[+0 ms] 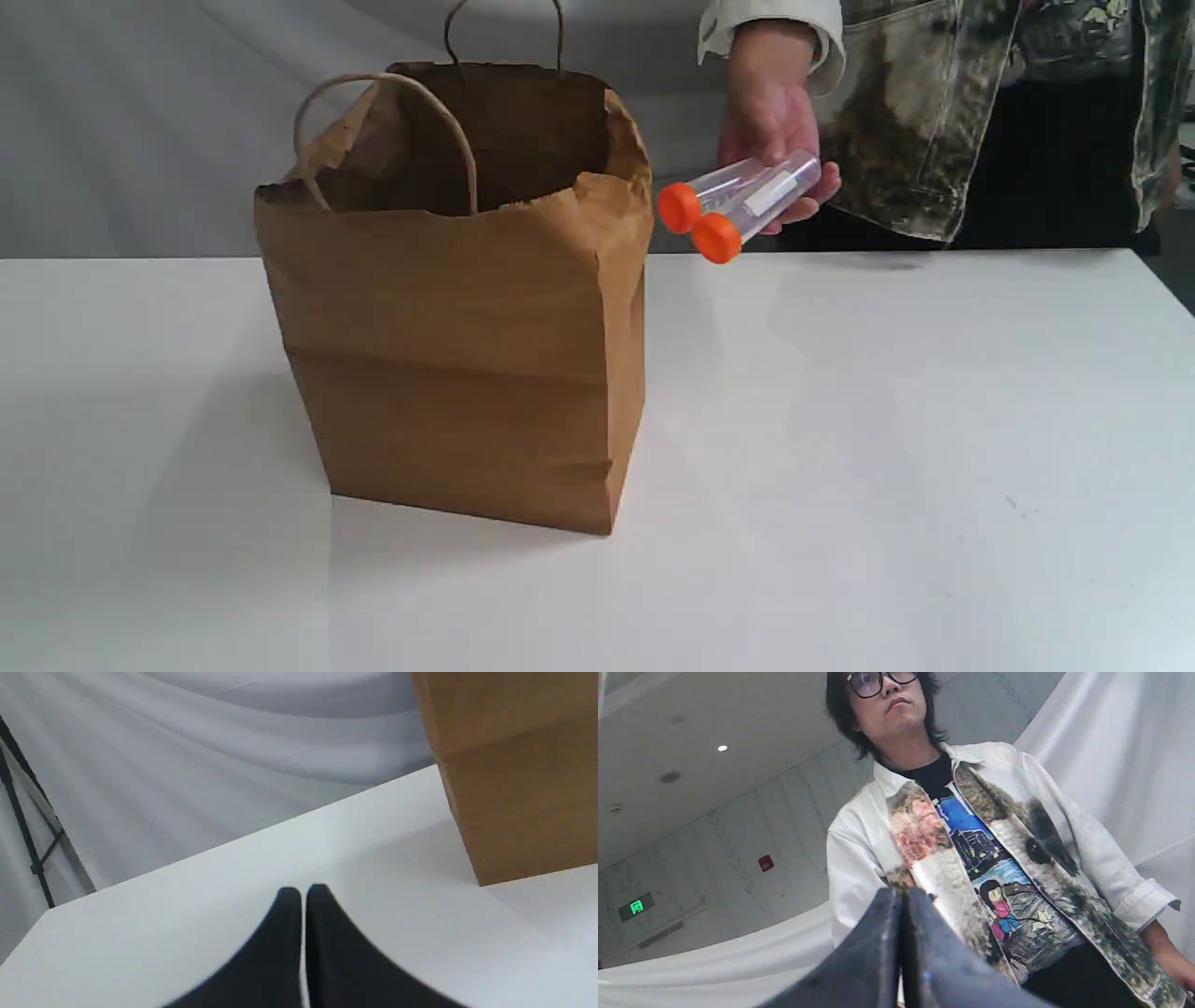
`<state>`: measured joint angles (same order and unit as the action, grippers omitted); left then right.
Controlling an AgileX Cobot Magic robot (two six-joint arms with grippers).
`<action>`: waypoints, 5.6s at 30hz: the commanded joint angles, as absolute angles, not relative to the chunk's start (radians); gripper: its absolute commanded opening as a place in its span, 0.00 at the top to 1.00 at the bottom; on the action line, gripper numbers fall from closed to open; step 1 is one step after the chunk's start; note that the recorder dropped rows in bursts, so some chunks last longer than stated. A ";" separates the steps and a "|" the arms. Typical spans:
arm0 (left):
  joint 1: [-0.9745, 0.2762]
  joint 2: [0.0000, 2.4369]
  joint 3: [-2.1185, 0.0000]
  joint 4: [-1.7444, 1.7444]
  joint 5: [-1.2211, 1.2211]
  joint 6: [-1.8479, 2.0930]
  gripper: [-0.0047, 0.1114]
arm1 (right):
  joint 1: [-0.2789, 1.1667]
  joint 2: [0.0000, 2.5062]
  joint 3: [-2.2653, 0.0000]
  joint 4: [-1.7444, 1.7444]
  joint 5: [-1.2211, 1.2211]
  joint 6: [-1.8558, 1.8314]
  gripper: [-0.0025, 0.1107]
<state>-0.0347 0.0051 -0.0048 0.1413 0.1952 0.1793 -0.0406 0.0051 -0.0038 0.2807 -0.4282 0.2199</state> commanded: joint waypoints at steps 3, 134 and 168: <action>-0.040 0.000 0.000 -0.228 0.106 0.167 0.96 | -0.045 0.000 0.000 0.142 -0.431 0.293 0.98; -0.040 0.000 -0.027 0.951 -0.519 -1.073 0.96 | 0.171 1.929 -2.186 0.613 1.048 -0.549 0.98; -0.040 0.000 -0.027 0.951 -0.519 -1.123 0.96 | 0.231 2.276 -2.305 0.781 0.933 -0.713 0.39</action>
<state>-0.0347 0.0027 -0.0252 0.9529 -0.5253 -1.1105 0.2290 2.2806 -2.3010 0.7866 0.9714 -0.7002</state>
